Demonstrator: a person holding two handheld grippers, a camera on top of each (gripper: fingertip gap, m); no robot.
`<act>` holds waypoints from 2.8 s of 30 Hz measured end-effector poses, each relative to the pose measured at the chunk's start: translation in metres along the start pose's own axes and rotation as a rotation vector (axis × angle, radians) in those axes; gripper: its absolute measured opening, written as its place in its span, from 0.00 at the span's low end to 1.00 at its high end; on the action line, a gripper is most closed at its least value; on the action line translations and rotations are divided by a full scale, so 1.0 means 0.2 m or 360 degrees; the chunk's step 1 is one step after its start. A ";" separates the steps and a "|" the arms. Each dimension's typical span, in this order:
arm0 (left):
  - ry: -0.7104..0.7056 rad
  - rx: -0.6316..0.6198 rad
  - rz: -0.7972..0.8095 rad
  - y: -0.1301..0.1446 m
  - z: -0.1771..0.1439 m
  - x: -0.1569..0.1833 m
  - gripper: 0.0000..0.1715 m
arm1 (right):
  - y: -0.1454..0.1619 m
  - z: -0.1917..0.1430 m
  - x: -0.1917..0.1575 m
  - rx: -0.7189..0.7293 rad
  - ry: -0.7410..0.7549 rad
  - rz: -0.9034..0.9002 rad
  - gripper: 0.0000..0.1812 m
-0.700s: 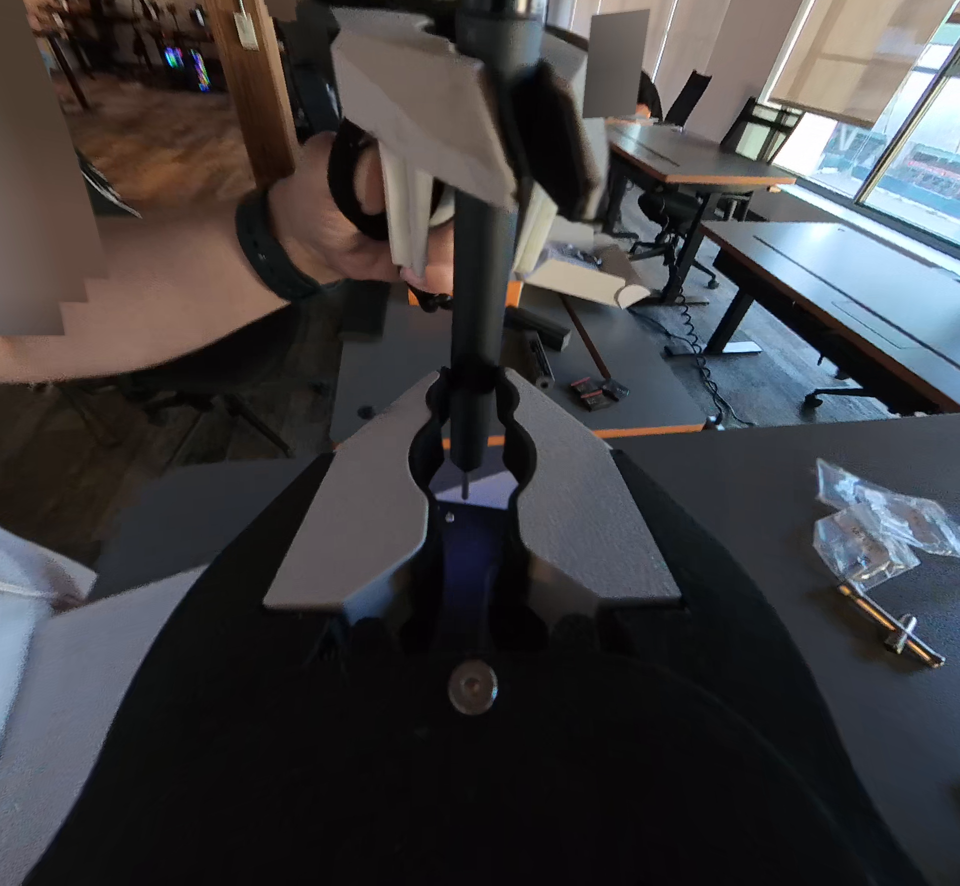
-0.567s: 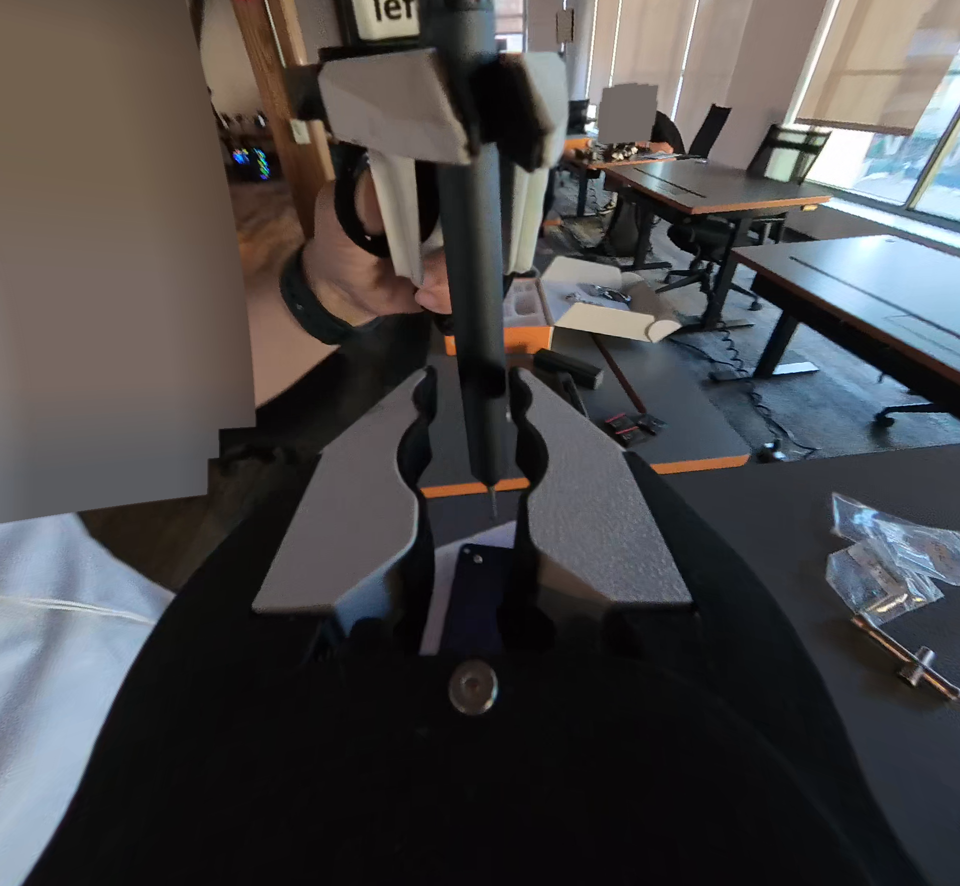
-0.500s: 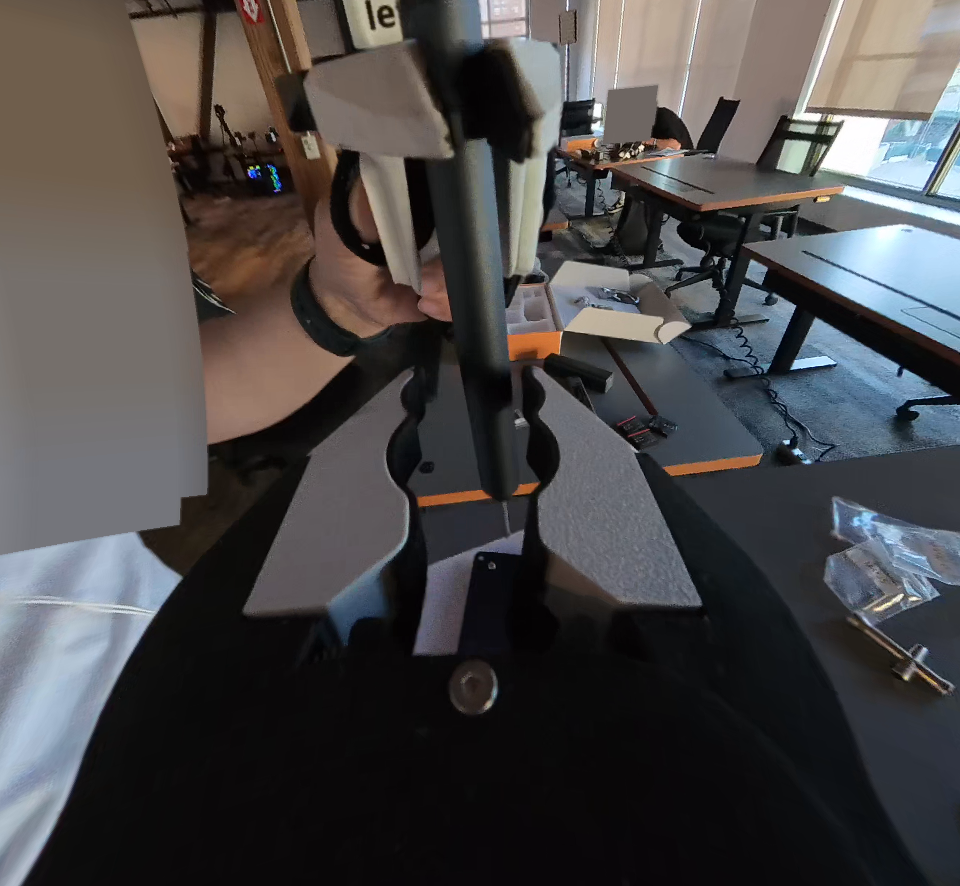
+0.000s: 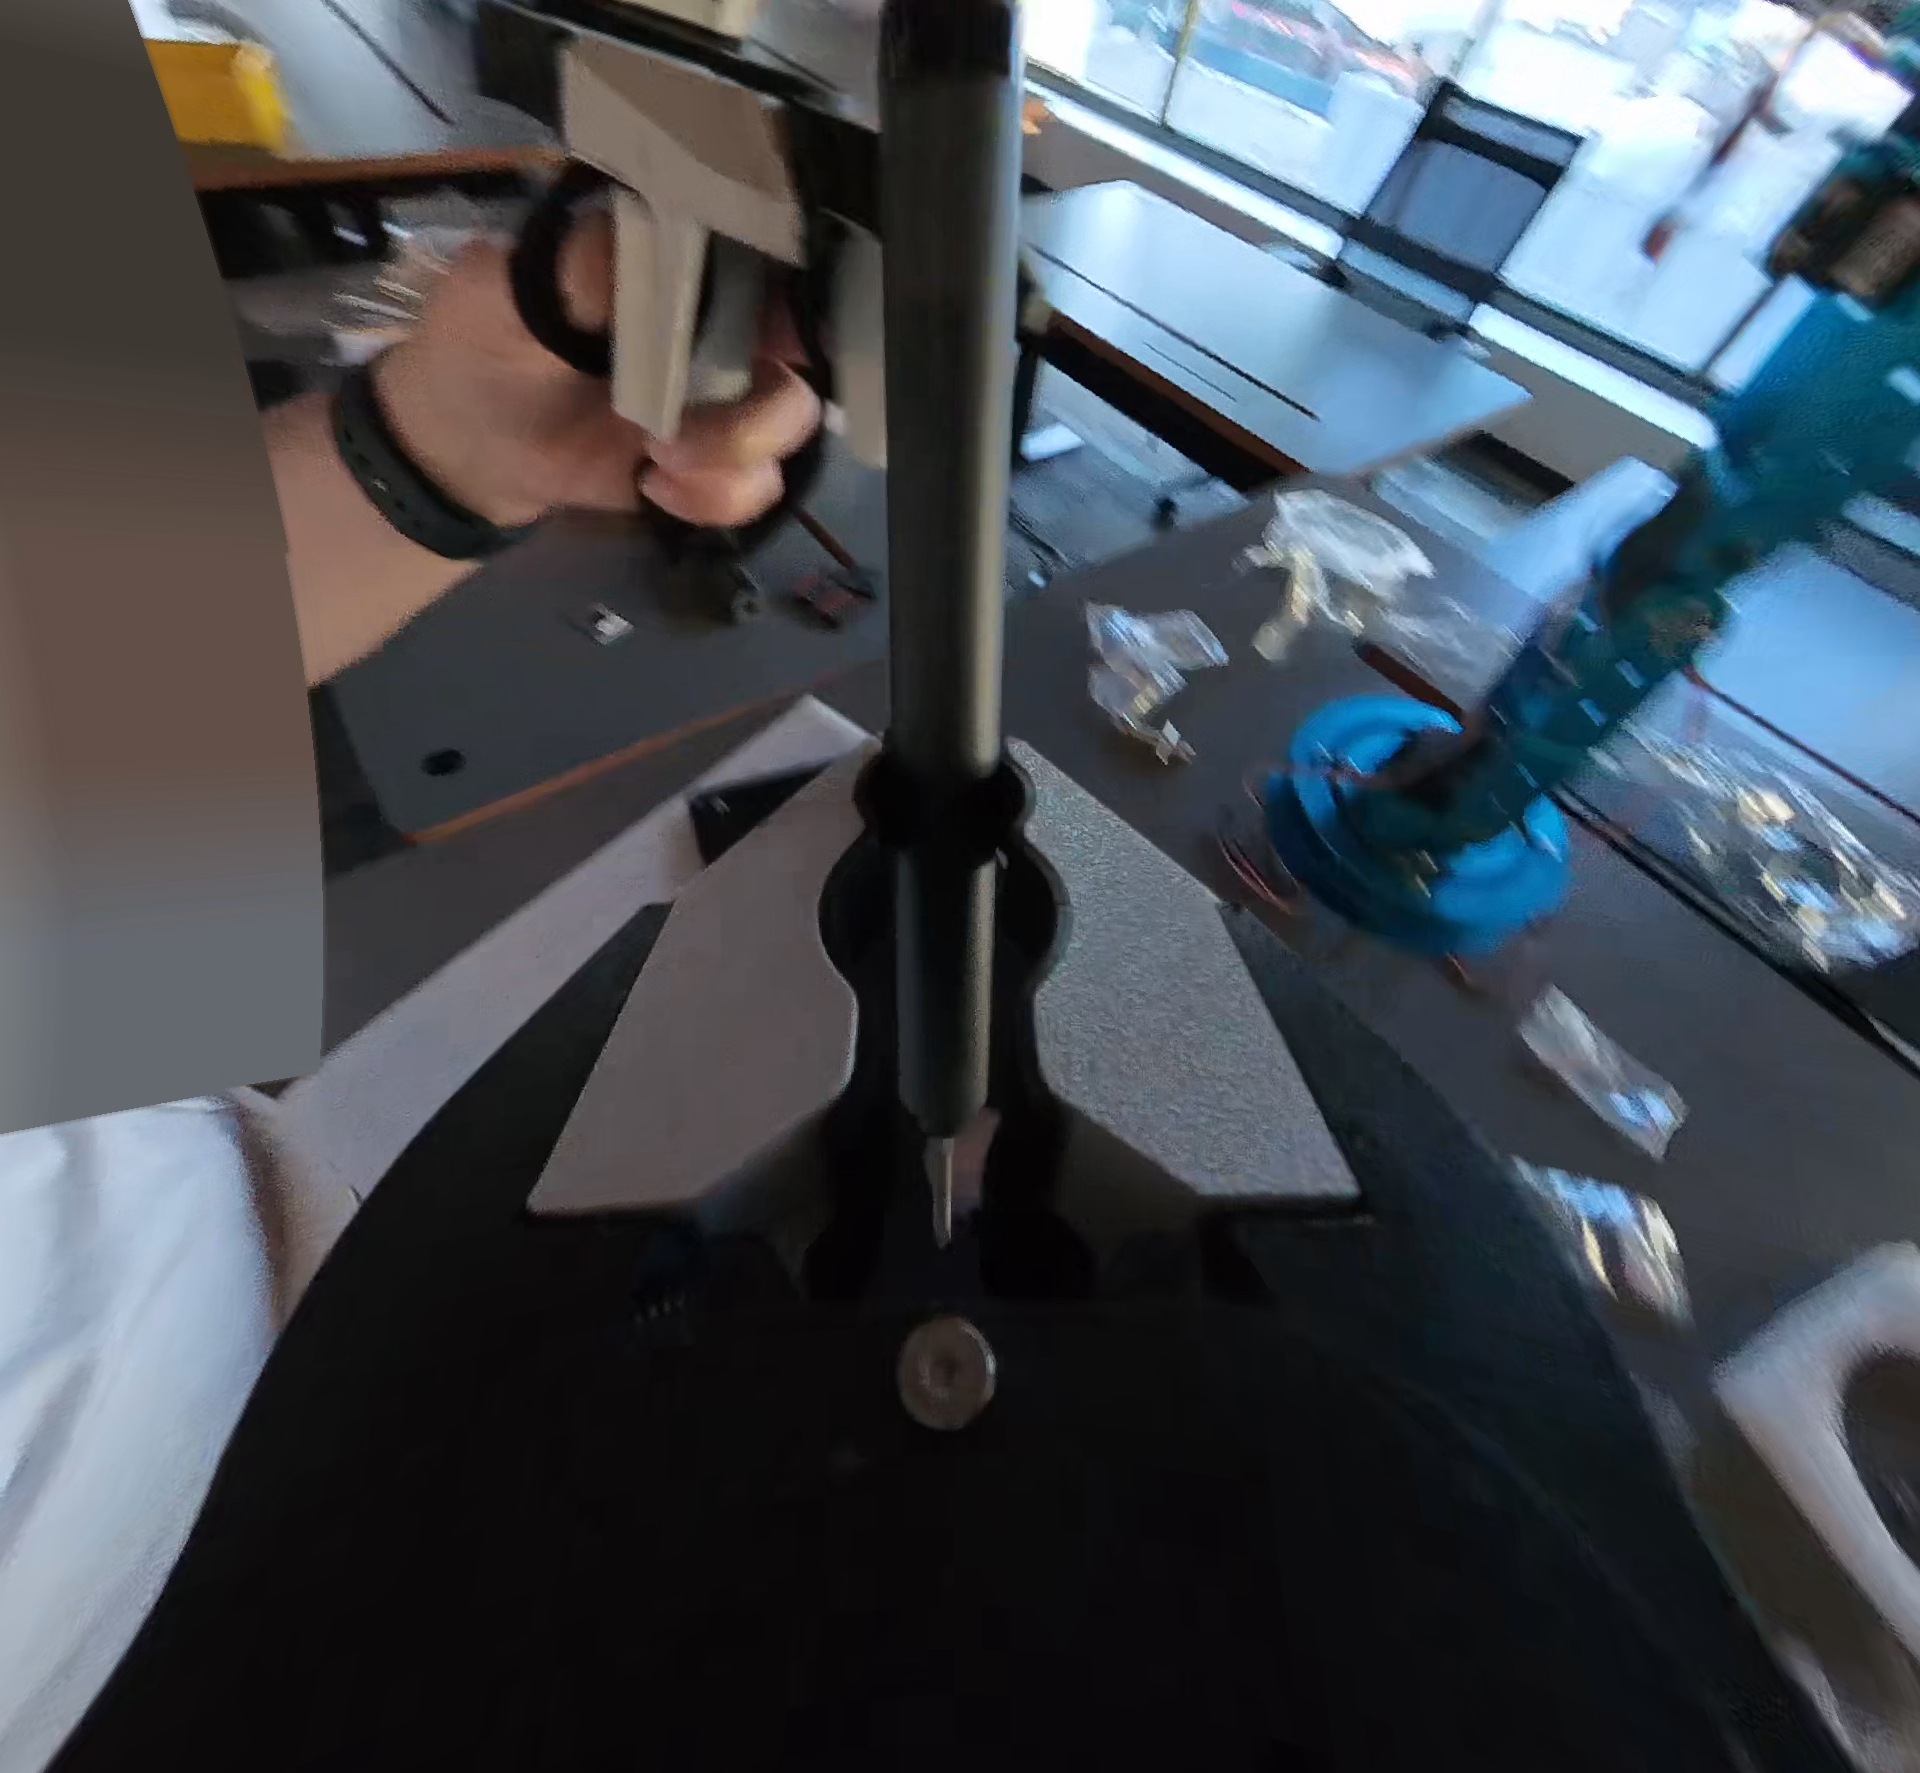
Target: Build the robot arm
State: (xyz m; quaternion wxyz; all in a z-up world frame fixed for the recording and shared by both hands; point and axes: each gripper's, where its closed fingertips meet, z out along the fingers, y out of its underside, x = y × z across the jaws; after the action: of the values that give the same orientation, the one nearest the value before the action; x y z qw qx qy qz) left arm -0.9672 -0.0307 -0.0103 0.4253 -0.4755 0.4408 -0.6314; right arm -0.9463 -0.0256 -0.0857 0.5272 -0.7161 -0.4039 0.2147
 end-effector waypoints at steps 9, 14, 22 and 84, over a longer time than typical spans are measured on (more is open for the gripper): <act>-0.0455 -0.0053 -0.0377 0.55 -0.48 -0.06 0.15 | 0.73 -0.27 0.21 -0.0595 0.0056 0.0702 0.07; -0.0897 -0.0081 -0.0435 0.74 -0.62 0.11 0.15 | 1.10 -0.31 0.27 -0.0839 -0.0060 0.1056 0.08; -0.1266 0.0130 -0.0403 0.77 -0.50 0.26 0.13 | 1.31 -0.36 0.33 -0.1158 -0.0173 0.1014 0.08; -0.0050 -0.1411 0.0436 1.31 0.84 -0.48 0.21 | 1.44 -0.53 0.42 -0.1445 -0.0125 0.0240 0.08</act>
State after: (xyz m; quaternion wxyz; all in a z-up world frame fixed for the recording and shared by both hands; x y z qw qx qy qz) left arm -0.7548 -0.0293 -0.2580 0.2671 -0.5583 0.7205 -0.3127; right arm -0.7186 -0.0545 -0.3050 0.1275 -0.8932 -0.4235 0.0808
